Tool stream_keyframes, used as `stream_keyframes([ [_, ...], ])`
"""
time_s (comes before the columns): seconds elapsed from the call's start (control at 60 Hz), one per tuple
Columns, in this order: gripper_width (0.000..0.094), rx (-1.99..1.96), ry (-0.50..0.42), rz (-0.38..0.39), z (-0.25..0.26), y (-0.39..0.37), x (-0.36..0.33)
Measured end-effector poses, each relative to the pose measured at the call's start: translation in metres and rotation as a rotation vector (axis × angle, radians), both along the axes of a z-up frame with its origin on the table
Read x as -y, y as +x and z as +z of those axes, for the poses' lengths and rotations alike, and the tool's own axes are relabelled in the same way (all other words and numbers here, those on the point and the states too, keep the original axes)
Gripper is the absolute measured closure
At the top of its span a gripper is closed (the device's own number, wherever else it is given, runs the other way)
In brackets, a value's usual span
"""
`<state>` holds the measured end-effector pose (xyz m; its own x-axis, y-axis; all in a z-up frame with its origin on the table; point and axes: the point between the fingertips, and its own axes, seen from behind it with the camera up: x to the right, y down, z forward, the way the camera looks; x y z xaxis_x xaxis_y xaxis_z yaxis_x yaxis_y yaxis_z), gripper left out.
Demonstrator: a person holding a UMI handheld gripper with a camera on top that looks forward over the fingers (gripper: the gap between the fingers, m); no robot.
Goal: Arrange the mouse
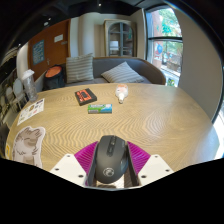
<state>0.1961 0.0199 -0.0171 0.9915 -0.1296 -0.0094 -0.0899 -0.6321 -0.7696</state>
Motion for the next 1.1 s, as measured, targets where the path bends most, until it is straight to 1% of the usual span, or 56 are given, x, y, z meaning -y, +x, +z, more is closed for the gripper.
stream_keyframes([
  [0.033, 0.044, 0.007, -0.006, -0.022, -0.001, 0.001, 0.002],
  [0.1, 0.0525, 0.038, 0.026, -0.072, 0.004, 0.012, 0.002],
  [0.133, 0.055, 0.055, 0.034, -0.067, 0.005, 0.013, 0.0],
  [0.2, 0.0575, 0.067, 0.059, -0.043, 0.007, 0.006, 0.0],
  [0.267, 0.0577, 0.023, 0.084, -0.01, 0.016, -0.01, 0.002],
  [0.367, 0.0578, 0.051, 0.176, 0.033, 0.062, -0.039, 0.007],
  [0.467, 0.0579, 0.078, 0.238, 0.126, 0.113, -0.115, 0.016],
  [0.533, 0.058, 0.054, 0.235, 0.175, 0.128, -0.174, 0.01],
  [0.567, 0.0579, 0.048, 0.231, 0.199, 0.128, -0.203, 0.012],
  [0.6, 0.0579, 0.028, 0.216, 0.207, 0.122, -0.229, 0.007],
  [0.683, 0.058, -0.042, 0.123, 0.193, 0.081, -0.284, 0.004],
  [0.733, 0.0579, -0.066, 0.051, 0.207, 0.05, -0.31, 0.002],
  [0.783, 0.058, -0.059, -0.005, 0.221, 0.021, -0.323, 0.003],
  [0.817, 0.0578, -0.039, -0.034, 0.209, 0.004, -0.326, 0.007],
  [0.833, 0.0575, -0.019, -0.016, 0.207, 0.007, -0.325, 0.007],
  [0.85, 0.0575, 0.015, 0.025, 0.209, 0.012, -0.324, 0.001],
  [0.867, 0.0543, 0.053, 0.029, 0.205, 0.012, -0.32, 0.001],
  [0.9, 0.0514, 0.115, 0.024, 0.2, 0.009, -0.311, -0.003],
  [0.917, 0.0496, 0.119, 0.008, 0.21, 0.01, -0.303, -0.011],
  [0.933, 0.0479, 0.127, 0.008, 0.216, 0.01, -0.307, 0.0],
  [0.983, 0.0429, 0.117, -0.003, 0.268, 0.01, -0.313, 0.005],
  [1.0, 0.0389, 0.104, -0.001, 0.286, 0.011, -0.315, 0.007],
  [1.017, 0.032, 0.088, 0.003, 0.3, 0.013, -0.316, 0.01],
  [1.067, 0.0068, 0.062, 0.025, 0.313, 0.024, -0.312, 0.018],
  [1.1, 0.0091, 0.052, 0.047, 0.317, 0.033, -0.306, 0.026],
])
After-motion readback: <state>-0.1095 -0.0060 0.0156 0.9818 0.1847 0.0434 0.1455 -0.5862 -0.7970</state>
